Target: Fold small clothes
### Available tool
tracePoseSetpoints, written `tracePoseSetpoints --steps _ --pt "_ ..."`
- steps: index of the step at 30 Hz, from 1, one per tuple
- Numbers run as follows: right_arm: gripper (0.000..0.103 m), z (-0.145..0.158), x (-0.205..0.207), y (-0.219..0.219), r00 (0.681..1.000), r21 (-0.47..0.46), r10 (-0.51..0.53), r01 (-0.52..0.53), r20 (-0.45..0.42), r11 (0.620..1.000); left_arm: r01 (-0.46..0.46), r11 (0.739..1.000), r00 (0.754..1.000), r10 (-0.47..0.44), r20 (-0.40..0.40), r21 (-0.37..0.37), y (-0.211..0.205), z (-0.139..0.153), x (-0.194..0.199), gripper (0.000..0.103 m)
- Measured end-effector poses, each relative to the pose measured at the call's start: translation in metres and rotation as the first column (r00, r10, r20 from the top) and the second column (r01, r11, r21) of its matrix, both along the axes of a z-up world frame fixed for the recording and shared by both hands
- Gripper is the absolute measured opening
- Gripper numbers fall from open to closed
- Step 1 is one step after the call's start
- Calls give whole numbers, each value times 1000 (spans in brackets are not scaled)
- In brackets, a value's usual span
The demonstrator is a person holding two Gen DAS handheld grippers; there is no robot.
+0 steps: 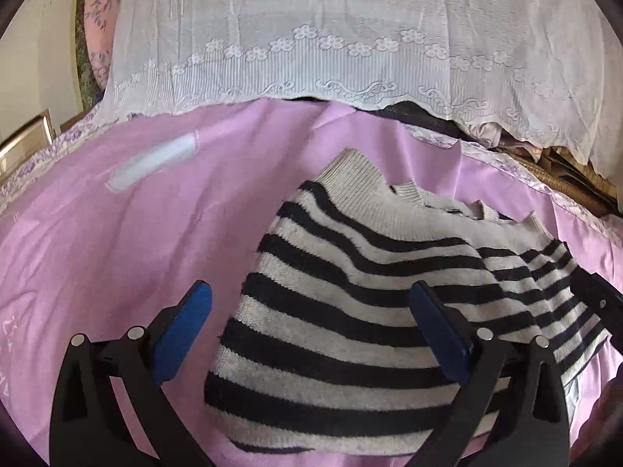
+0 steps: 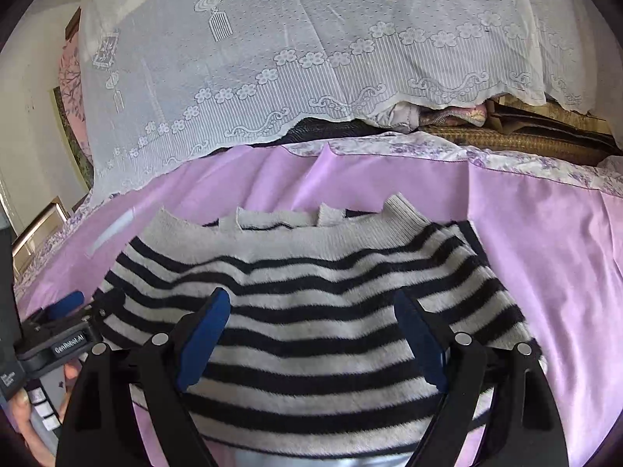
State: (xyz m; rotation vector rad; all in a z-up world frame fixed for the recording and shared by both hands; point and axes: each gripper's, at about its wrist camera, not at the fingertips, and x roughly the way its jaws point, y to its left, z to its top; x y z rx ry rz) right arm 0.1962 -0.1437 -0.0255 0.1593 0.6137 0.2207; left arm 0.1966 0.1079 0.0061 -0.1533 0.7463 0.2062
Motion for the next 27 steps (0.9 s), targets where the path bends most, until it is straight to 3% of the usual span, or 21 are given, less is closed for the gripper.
tracePoseSetpoints --steps 2,4,5,7,12,15,18,21,25,27 --pt "87 -8 15 16 999 3 12 -12 -31 1000 -14 1000 996 13 -87 -18 9 -18 14 99" --pt "88 -29 29 31 995 -55 20 -26 -100 998 -13 996 988 0 -152 -86 17 -32 24 99" --pt "91 -45 36 40 989 -116 29 -47 -148 992 -19 994 990 4 -144 -104 19 -32 24 99" --pt "95 -47 33 48 991 -170 37 -59 -131 984 -19 995 989 5 -150 -95 18 -34 24 99" --pt "97 -47 27 45 992 -143 47 -63 -114 988 -21 999 991 15 -135 -44 12 -32 19 99" --pt "97 -39 13 35 998 -97 25 -30 -51 995 -23 998 991 17 -131 -50 14 -31 17 99" --pt "97 -19 -14 26 993 -62 6 1 117 998 -24 999 991 17 -129 -47 14 -31 16 99" --pt "97 -14 -23 36 985 -125 24 -3 169 992 -22 999 992 16 -129 -44 14 -31 17 99" --pt "97 -24 -12 53 993 -209 75 -54 94 976 -20 999 992 15 -129 -41 14 -30 18 99" --pt "97 -34 -2 62 995 -246 104 -100 4 964 -20 999 992 15 -128 -38 14 -30 18 99"
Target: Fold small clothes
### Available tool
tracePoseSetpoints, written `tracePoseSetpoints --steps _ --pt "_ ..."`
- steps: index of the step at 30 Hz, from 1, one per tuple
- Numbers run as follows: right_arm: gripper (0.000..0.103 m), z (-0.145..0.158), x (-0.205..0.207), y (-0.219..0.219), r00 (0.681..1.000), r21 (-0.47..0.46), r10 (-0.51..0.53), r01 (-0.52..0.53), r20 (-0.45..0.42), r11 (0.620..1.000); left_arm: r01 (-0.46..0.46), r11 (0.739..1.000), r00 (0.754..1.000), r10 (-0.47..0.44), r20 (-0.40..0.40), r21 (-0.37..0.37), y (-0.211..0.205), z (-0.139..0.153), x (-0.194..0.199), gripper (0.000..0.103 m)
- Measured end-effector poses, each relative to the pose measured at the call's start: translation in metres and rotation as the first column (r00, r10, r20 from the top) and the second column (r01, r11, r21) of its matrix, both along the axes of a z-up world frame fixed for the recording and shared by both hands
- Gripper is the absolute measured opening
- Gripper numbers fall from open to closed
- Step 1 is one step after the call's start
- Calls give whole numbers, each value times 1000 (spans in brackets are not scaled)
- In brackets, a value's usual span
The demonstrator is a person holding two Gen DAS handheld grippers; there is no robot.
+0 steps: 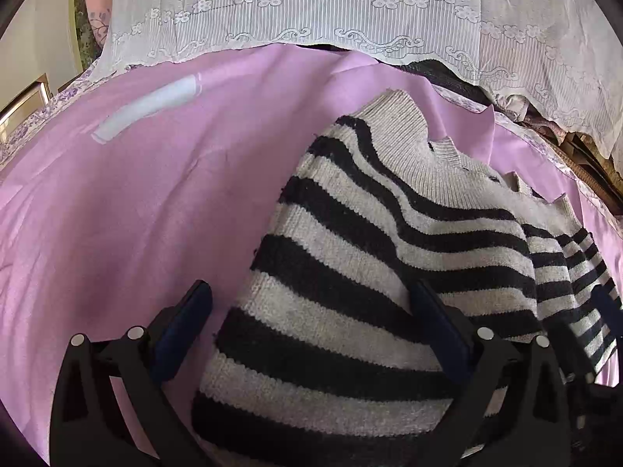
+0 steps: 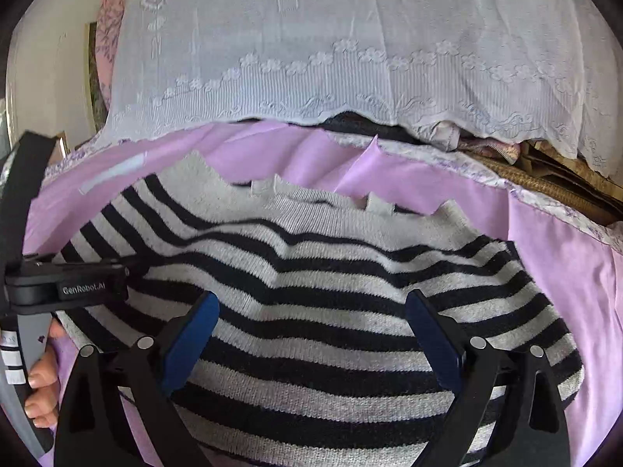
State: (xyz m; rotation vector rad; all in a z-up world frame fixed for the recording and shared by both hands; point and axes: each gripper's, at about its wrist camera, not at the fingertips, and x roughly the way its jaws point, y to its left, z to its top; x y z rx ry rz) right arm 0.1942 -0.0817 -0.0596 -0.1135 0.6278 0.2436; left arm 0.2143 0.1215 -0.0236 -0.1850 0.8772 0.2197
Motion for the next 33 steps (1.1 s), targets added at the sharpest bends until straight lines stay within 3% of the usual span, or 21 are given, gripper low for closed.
tracePoseSetpoints --steps 2,7,9,12,14,18,22,24,28,33 --pt "100 -12 10 6 996 -35 -3 0 -91 999 1 1000 1000 -1 0 3 0 0 -1 99" --pt "100 -13 9 3 995 -3 2 -2 -99 1000 2 1000 1000 -2 0 -2 0 0 -1 99" --pt "99 -10 5 1 998 3 -3 4 -70 1000 7 1000 1000 -7 2 -13 2 1 -3 98" --pt "99 3 -14 -9 999 72 6 -10 51 997 37 998 999 -36 10 -55 4 6 -10 98" --pt "93 11 -23 -11 993 98 26 -37 111 994 88 990 996 -87 12 -108 5 9 -17 98" --pt "57 9 -19 -2 993 75 86 -92 86 993 153 975 988 -152 14 -162 9 10 -32 98" --pt "64 -12 6 4 985 78 127 -118 -119 990 135 968 990 -142 -17 -210 16 -3 -27 98" --pt "65 -10 3 0 985 117 133 -120 -113 986 137 967 990 -144 -15 -214 16 -4 -26 98" --pt "65 -9 -2 4 989 94 120 -112 -91 989 137 956 990 -139 13 -260 22 -2 -29 98" --pt "66 -4 -3 -13 995 177 83 -71 -59 982 148 909 989 -140 50 -391 42 -4 -25 98"
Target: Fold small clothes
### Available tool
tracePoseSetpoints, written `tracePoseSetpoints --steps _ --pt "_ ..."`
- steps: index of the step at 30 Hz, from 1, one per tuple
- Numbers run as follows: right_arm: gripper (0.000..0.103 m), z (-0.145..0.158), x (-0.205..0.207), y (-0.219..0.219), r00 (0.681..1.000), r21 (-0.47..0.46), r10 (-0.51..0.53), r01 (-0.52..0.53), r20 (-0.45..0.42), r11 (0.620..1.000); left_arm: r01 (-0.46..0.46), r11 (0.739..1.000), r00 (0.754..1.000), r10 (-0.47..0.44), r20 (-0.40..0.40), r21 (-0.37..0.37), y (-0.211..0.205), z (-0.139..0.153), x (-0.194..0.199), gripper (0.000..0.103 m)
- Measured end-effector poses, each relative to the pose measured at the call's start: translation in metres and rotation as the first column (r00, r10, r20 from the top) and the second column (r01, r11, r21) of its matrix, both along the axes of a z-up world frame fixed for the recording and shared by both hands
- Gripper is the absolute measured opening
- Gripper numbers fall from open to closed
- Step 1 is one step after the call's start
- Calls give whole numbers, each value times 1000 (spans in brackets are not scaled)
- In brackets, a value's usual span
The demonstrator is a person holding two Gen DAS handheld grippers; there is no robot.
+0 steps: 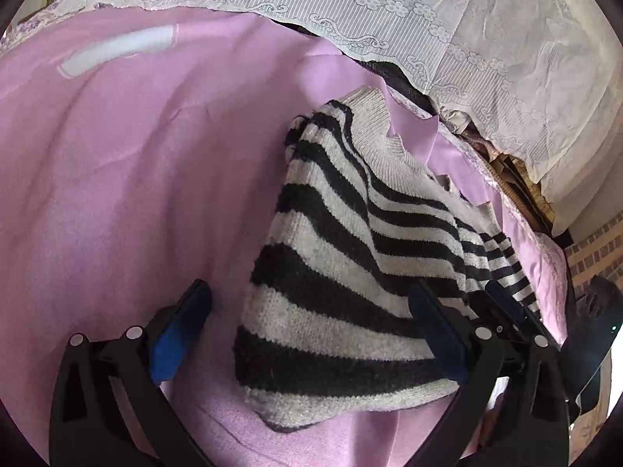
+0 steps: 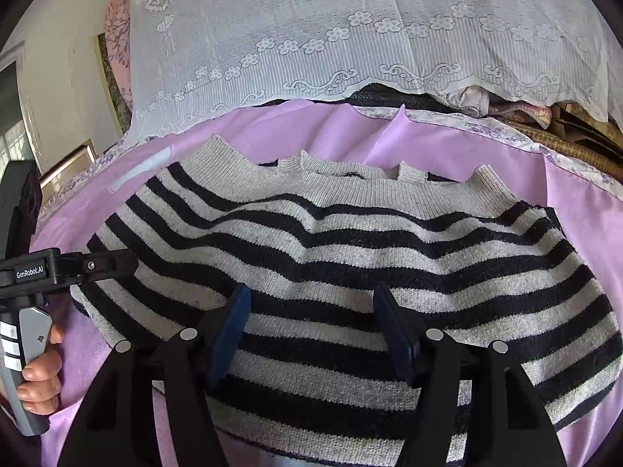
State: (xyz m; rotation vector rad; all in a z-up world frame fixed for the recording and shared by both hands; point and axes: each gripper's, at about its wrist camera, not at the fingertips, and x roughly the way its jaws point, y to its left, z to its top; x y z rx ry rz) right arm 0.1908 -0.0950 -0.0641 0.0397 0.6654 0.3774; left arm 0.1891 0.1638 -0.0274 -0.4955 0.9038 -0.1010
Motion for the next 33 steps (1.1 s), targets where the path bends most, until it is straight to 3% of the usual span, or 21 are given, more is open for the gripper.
tracePoseSetpoints --steps 3,6,9,11,14,16,18,21,24,26,28,31,32,33 --pt "66 7 -4 -16 999 103 -26 23 27 994 -12 997 1000 13 6 -82 16 -3 10 98" --pt "66 14 -15 -6 997 142 72 -76 29 987 10 989 1000 -10 0 -149 27 -6 24 98" --pt "66 13 -33 31 975 91 221 -220 7 971 73 983 997 -74 1 -168 31 -6 33 98" --pt "66 15 -50 58 956 5 290 -290 32 957 105 976 994 -105 9 -189 33 -6 37 98" --pt "70 18 -70 85 932 -129 352 -339 93 932 147 968 989 -145 25 -201 29 -5 41 98" --pt "71 20 -71 87 932 -138 348 -333 103 933 184 961 983 -179 45 -207 22 -2 40 97" --pt "71 22 -62 75 951 -89 294 -286 94 954 233 950 972 -224 65 -208 12 1 38 97" --pt "71 19 -39 46 980 53 195 -197 31 979 250 959 968 -248 39 -129 -3 -1 39 97" --pt "68 6 -19 20 989 187 131 -116 -72 975 241 968 970 -241 9 -72 -11 -6 41 98" --pt "65 4 -13 12 990 226 109 -86 -89 970 246 968 969 -246 10 -41 -17 -4 39 97" --pt "65 11 -13 7 998 207 41 -30 -52 978 242 969 970 -241 26 -45 -18 -1 35 92" --pt "63 21 -4 -13 997 233 -70 74 -28 970 204 978 979 -203 26 -49 -12 2 30 54" --pt "61 21 4 -18 995 243 -89 97 -45 965 189 981 982 -189 18 -48 -8 0 30 45" --pt "58 19 11 -21 993 253 -96 110 -66 961 179 983 984 -178 11 -49 -6 -3 30 43"
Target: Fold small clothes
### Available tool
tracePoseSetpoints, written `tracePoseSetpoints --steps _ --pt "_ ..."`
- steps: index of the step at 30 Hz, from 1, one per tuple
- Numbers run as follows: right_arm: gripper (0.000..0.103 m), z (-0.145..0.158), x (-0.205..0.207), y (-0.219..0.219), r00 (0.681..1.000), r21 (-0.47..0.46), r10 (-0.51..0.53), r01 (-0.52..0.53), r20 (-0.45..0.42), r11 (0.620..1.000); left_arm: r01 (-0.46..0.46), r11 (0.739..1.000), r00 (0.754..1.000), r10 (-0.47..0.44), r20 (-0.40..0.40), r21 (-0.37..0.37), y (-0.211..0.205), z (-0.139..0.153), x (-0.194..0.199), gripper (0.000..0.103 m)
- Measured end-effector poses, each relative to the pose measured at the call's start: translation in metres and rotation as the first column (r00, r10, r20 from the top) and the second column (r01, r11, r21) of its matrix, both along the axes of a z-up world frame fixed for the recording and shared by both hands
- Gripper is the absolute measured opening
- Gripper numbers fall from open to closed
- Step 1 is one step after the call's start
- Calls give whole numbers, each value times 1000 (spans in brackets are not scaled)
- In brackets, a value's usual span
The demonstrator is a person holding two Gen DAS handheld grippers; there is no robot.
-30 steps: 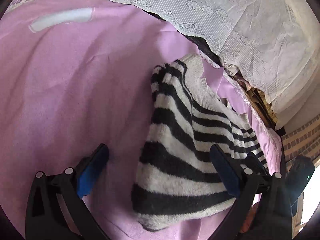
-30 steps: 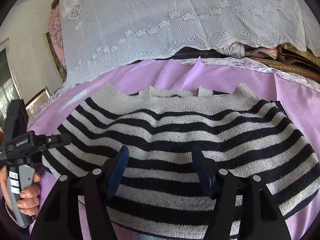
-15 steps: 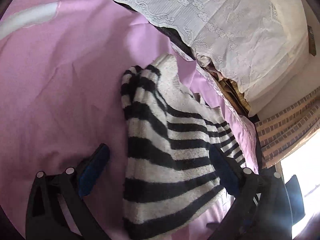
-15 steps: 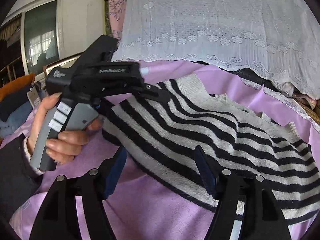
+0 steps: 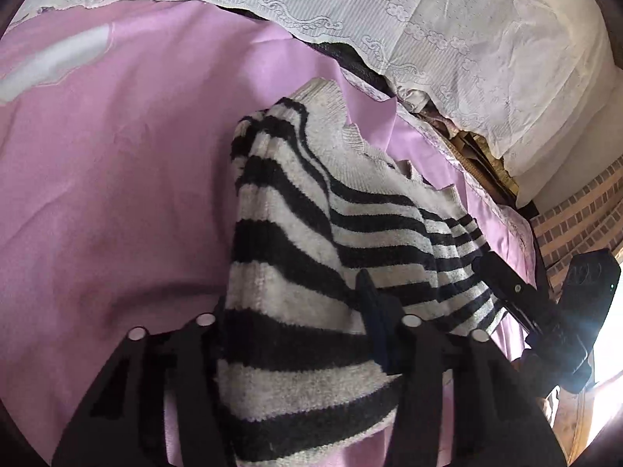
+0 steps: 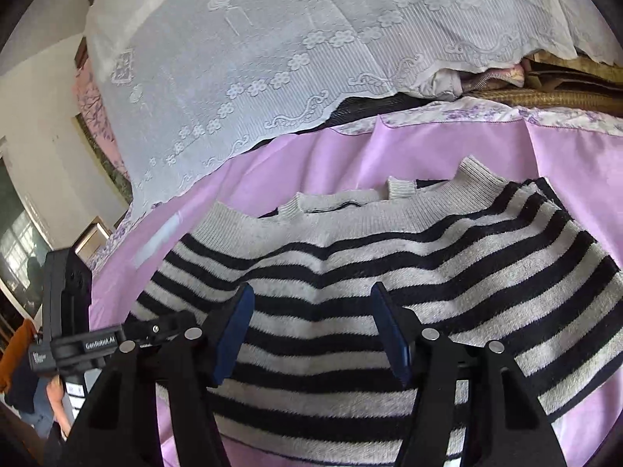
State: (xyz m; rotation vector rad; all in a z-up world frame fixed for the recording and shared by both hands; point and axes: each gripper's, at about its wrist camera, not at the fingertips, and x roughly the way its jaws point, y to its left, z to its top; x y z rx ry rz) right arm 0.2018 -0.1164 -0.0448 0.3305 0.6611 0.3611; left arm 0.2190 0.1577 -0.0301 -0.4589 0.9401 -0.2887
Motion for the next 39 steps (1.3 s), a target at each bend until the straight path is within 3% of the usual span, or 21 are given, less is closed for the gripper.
tracePoseSetpoints --steps 3,5,7,8,9,12,17,20,23,25,27,32,34,36,39 --pt "55 -21 20 9 996 -92 7 -14 -85 996 -26 1000 1000 26 -11 -13 3 -4 1 52" --pt "56 -29 20 22 998 -207 16 -27 -56 978 -3 1000 1000 3 4 0 -1 -3 0 61" --pt "56 -27 18 27 999 -240 12 -22 -46 970 -6 998 1000 5 11 63 -11 1 -3 59" --pt "56 -29 19 25 999 -231 14 -24 -46 973 -14 995 1000 12 20 99 -15 3 -6 49" --pt "56 -29 19 22 999 -210 17 -27 -49 977 -24 992 999 20 30 125 -18 5 -8 38" --pt "56 -29 20 12 998 -142 29 -36 -51 989 -46 992 997 39 63 116 -16 14 -15 24" --pt "56 -26 19 2 998 -59 47 -50 -53 997 -81 972 989 51 141 221 -37 36 -28 22" --pt "56 -21 20 -11 994 65 71 -66 -86 996 -105 946 980 46 193 307 -56 48 -38 22" --pt "64 -11 21 -26 981 284 154 -115 -120 952 -123 921 971 35 236 369 -75 54 -46 22" --pt "71 0 21 -29 966 387 231 -172 -113 906 -91 927 964 -9 265 363 -91 60 -52 21" --pt "79 13 18 -28 960 423 265 -201 -96 883 -89 903 952 -47 303 421 -114 67 -58 21" --pt "82 26 13 -31 939 508 333 -248 -83 825 -58 873 930 -129 344 485 -160 69 -68 21" --pt "89 28 15 -36 943 499 316 -227 -102 837 -63 869 930 -127 345 490 -170 66 -68 21" --pt "89 24 21 -39 938 503 317 -208 -140 839 -71 866 932 -120 343 496 -177 64 -67 21" --pt "89 11 29 -44 923 566 337 -179 -186 804 -70 860 933 -123 339 506 -188 61 -68 21"
